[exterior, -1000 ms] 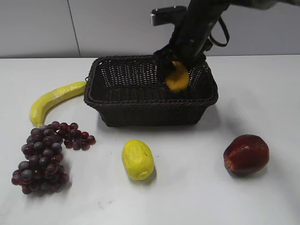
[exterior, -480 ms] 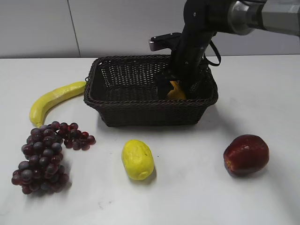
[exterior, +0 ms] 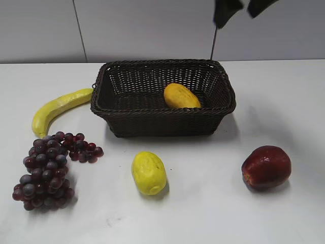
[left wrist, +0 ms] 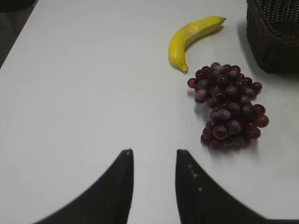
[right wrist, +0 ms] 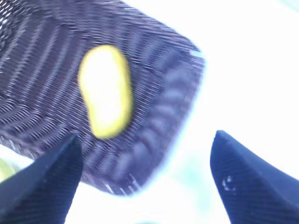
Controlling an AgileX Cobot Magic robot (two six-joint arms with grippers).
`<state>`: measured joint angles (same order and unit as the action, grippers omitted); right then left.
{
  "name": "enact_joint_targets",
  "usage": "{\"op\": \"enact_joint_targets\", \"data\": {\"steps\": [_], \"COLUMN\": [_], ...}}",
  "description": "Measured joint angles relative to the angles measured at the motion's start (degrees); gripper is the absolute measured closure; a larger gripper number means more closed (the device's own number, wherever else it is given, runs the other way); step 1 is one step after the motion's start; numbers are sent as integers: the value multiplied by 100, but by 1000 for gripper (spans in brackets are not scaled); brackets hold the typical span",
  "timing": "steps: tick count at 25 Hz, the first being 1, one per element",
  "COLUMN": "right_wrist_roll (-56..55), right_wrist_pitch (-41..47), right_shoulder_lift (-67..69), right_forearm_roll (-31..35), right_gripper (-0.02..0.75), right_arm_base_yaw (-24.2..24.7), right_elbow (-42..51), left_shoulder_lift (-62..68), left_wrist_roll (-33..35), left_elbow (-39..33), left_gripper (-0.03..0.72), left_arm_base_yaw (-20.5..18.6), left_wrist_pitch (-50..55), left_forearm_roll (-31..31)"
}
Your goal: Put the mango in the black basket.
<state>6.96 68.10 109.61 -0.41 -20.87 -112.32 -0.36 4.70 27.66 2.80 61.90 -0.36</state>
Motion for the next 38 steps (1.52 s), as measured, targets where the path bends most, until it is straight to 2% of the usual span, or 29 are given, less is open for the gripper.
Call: {"op": "enact_joint_targets", "data": {"steps": [3,6,15,19,28,33,38], "right_wrist_roll": [-94,-184,-516,-550,-524,-501,-483], "right_wrist_pitch": [39,76,-596,-815,-761,-732,-775], "right_shoulder_lift": [-793,-1723,-4810,-6245,-9088,-9827,-9910], "right_forearm_roll": [-115,-402,-497,-494,-480,-316,-236], "right_gripper": [97,115,139,142,142,146,146], "right_arm_base_yaw": [278,355,355,355,355,355,355], "right_elbow": [298,1123,5021,6244,7601,8222,8339], "left_shoulder_lift": [0,0,0,0,0,0,0], "left_wrist_roll": [0,0,0,0,0,0,0], "left_elbow": [0,0,0,0,0,0,0], "left_gripper": [457,457,457,457,457,457,457], "left_arm_base_yaw": [0,0,0,0,0,0,0], "left_wrist_pitch": [0,0,0,0,0,0,0], "left_forearm_roll": [0,0,0,0,0,0,0]}}
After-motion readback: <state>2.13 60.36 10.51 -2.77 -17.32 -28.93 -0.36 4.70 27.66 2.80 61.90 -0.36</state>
